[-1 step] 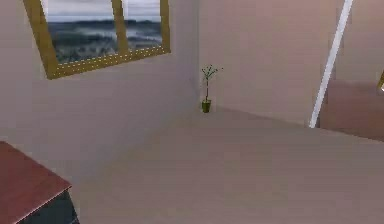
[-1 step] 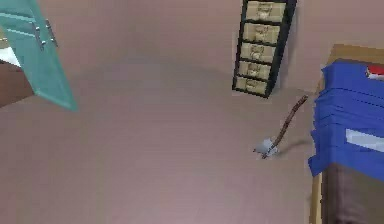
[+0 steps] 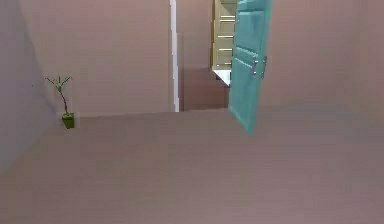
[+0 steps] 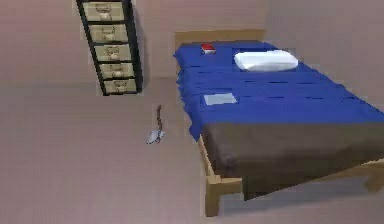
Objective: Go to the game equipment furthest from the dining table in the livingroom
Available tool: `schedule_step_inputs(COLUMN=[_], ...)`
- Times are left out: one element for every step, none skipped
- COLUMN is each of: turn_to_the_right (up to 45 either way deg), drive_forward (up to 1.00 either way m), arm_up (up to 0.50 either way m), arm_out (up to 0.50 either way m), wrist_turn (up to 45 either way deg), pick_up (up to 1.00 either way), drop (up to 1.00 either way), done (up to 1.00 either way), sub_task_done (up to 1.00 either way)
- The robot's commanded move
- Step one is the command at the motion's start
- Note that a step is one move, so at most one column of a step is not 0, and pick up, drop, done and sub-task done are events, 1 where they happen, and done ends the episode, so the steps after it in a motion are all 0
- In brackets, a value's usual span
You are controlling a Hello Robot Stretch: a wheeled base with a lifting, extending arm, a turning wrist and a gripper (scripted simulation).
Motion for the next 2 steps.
schedule_step_inputs(turn_to_the_right=[0.0, 0.0], drive_forward=[1.0, 1.0], arm_up=[0.0, 0.0], arm_out=[0.0, 0.0], wrist_turn=[0.0, 0.0], pick_up=[0.0, 0.0], drop=[0.0, 0.0], done=[0.0, 0.0], sub_task_done=[0.0, 0.0])
